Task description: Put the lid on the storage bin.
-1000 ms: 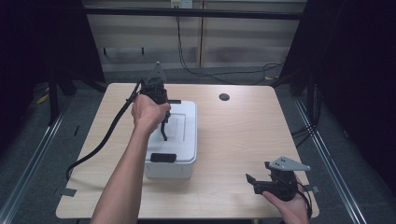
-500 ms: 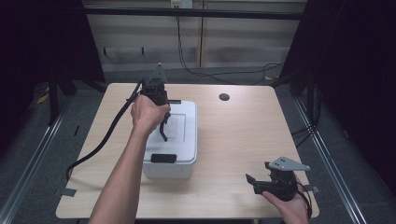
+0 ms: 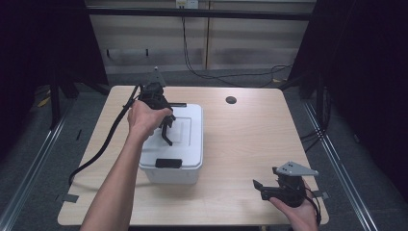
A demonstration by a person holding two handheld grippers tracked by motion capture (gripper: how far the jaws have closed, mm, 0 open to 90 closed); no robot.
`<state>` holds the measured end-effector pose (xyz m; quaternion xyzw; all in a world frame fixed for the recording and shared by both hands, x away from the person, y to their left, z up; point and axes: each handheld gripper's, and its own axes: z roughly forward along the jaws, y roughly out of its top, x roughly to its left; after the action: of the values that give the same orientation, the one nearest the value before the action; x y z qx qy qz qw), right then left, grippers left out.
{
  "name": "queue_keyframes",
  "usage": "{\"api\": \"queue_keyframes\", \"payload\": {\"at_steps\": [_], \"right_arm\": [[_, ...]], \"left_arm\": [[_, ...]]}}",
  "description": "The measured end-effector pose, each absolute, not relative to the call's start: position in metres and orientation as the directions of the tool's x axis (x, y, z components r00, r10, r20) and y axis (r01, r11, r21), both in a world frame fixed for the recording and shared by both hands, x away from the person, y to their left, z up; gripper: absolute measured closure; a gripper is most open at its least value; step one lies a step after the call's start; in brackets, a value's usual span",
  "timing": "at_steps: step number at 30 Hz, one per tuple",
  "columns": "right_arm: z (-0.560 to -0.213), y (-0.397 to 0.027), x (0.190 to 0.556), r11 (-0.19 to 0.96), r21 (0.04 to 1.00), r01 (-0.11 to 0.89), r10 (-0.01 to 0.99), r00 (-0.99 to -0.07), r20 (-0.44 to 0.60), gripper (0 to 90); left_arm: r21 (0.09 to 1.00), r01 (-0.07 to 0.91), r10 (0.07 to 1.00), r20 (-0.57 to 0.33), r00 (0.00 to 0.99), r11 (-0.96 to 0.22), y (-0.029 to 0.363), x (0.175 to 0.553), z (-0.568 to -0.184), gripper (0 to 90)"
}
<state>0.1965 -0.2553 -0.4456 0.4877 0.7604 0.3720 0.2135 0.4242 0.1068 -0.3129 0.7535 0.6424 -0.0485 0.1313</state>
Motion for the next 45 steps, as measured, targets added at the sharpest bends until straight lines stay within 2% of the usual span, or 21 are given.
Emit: {"api": "queue_keyframes", "payload": {"at_steps": [8, 12, 18, 21, 32, 36, 38, 45], "right_arm": [[-0.446, -0.255, 0.197, 0.247, 0.771, 0.587, 0.9, -0.434, 0.041, 15.5], [-0.446, -0.255, 0.197, 0.25, 0.771, 0.585, 0.9, -0.434, 0.038, 15.5], [-0.446, -0.255, 0.197, 0.248, 0.772, 0.586, 0.9, -0.433, 0.04, 15.5], [-0.446, -0.255, 0.197, 0.248, 0.771, 0.586, 0.901, -0.433, 0.04, 15.5], [-0.446, -0.255, 0.197, 0.248, 0.771, 0.587, 0.902, -0.431, 0.038, 15.5], [-0.446, -0.255, 0.197, 0.248, 0.771, 0.586, 0.902, -0.431, 0.037, 15.5], [-0.446, -0.255, 0.197, 0.249, 0.771, 0.586, 0.902, -0.431, 0.037, 15.5], [-0.446, -0.255, 0.198, 0.241, 0.771, 0.59, 0.904, -0.426, 0.043, 15.5]], "left_arm": [[0.177, 0.961, 0.923, -0.285, 0.259, -0.214, 0.112, 0.424, -0.307, 36.1], [0.21, 0.958, 0.92, -0.298, 0.255, -0.197, 0.12, 0.424, -0.306, 27.2], [0.253, 0.945, 0.888, -0.359, 0.289, -0.206, 0.135, 0.424, -0.301, 19.3], [0.277, 0.929, 0.865, -0.37, 0.339, -0.246, 0.139, 0.421, -0.3, 16.4], [0.409, 0.864, 0.82, -0.355, 0.448, -0.294, 0.153, 0.408, -0.288, 16.8], [0.451, 0.822, 0.773, -0.358, 0.523, -0.347, 0.161, 0.403, -0.285, 16.6], [0.464, 0.821, 0.765, -0.376, 0.523, -0.333, 0.168, 0.402, -0.286, 16.6], [0.507, 0.791, 0.758, -0.348, 0.551, -0.342, 0.194, 0.392, -0.295, 17.0]]}}
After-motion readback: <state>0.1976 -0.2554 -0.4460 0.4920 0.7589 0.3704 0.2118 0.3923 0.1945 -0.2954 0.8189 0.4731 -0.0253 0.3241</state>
